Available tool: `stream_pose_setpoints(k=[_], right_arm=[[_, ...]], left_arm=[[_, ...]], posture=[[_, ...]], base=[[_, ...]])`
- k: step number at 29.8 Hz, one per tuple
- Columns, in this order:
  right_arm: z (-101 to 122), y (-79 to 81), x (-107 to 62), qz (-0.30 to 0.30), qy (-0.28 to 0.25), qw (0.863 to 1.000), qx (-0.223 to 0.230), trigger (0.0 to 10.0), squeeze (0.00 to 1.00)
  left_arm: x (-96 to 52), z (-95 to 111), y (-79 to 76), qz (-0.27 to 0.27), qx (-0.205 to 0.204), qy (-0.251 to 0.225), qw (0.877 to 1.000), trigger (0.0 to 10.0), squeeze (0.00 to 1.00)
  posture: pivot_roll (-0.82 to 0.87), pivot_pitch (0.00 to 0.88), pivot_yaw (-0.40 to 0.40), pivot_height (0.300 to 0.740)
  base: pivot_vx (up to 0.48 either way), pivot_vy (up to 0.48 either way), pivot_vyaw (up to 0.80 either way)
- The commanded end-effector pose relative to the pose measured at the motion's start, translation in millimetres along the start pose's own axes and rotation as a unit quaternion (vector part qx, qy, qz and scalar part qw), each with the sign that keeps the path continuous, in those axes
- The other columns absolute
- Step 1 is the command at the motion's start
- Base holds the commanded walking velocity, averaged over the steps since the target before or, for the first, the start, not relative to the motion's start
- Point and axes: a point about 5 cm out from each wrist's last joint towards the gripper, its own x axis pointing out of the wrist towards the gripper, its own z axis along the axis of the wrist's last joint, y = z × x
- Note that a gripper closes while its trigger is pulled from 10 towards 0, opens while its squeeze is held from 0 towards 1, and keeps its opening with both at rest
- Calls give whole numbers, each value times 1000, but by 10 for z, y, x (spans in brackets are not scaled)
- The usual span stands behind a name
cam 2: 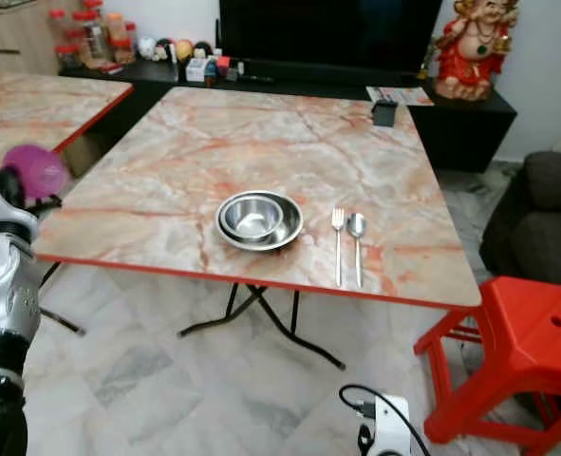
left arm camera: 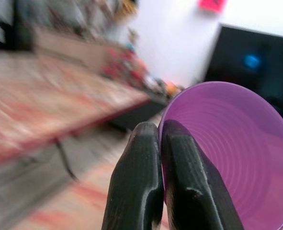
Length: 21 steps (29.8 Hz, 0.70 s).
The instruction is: Setting the table
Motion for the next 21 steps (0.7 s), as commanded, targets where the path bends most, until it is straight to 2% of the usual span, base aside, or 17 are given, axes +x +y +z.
stream_pose_setpoints(k=[1,6,7,11,15,21], right_arm=[[31,28,7,-4,-4,1000,11,10000,0],[2,35,1,-11,-2,1000,28,10000,0],[-21,44,-5,-8,-1,999,42,10000,0],[-50,42,-14,-7,-2,999,48,10000,0],[-61,23,-20,-9,-6,999,45,10000,0],[-22,-15,-13,-15,-11,998,54,10000,0]], left_arm=[[38,-8,-66,-25,-36,23,999,10000,0],[62,-32,-181,-65,-68,46,995,10000,0],[75,-56,-200,-70,-78,64,992,10000,0],[82,-70,-235,-76,-75,74,991,10000,0],[91,-59,-243,-63,-92,71,991,10000,0],[90,-62,-242,-63,-96,73,991,10000,0]], posture=[[21,0,-3,728],[9,0,19,728],[5,0,29,728],[6,0,25,728],[7,0,17,728],[4,0,18,728]], base=[[0,0,0],[0,0,0],[0,0,-650],[249,0,-644],[297,0,0],[375,0,0]])
